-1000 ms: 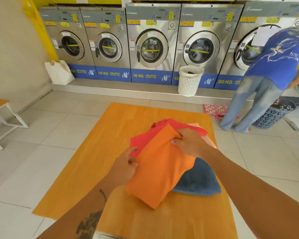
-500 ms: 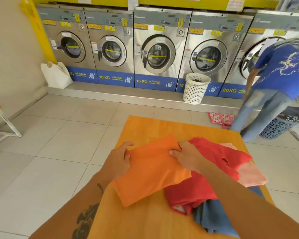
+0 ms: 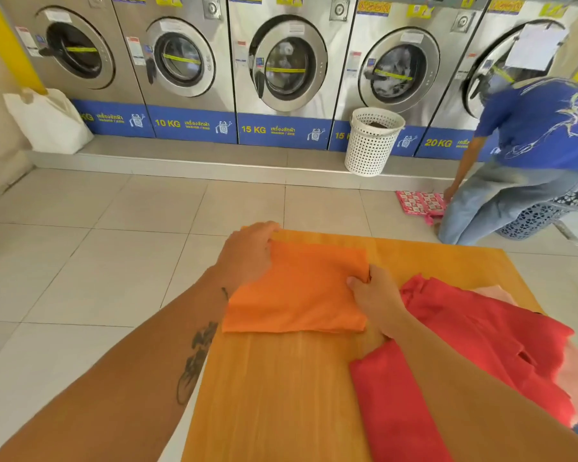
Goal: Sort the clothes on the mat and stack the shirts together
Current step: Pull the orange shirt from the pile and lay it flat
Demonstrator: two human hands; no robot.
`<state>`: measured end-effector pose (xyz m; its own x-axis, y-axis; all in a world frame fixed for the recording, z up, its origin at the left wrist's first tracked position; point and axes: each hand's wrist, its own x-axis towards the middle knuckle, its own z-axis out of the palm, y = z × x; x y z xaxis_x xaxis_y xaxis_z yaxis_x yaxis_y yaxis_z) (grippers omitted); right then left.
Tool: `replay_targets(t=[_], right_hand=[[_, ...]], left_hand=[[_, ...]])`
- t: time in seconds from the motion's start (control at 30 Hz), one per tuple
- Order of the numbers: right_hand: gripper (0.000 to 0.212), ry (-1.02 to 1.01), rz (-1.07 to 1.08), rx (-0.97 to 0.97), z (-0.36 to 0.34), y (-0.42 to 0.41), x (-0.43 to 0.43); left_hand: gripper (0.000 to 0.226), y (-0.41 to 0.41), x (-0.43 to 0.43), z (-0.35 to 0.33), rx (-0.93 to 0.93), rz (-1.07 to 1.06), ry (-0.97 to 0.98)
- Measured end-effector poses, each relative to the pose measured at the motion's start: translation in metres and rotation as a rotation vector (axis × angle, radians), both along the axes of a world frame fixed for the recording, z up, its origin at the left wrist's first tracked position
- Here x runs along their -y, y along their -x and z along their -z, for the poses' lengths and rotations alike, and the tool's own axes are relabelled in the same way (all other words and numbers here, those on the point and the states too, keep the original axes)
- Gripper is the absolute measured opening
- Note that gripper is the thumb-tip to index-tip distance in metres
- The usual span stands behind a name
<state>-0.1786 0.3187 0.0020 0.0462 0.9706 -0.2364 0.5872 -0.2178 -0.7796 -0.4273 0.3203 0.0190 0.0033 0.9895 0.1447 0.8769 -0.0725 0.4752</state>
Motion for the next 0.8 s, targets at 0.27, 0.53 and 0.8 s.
replay_targets(t=[0.27,0.53,0.8], right_hand=[[0.063,-0.28,-0.544,0.806,0.059,0.017,0.016],[0.068,-0.202,-0.562,0.779,0.098,0.031,-0.027],[0.067,-0.15,-0.622,0.801,0.091,0.04,-0.064]], left_hand=[[0.05,-0.029,0.02,0.095,-0.322,0.068,-0.065],[0.059,-0.015,-0.021,0.131,-0.336,-0.009,-0.012],[0.059,-0.011,-0.043,0.143,-0.334,-0.094,-0.07]])
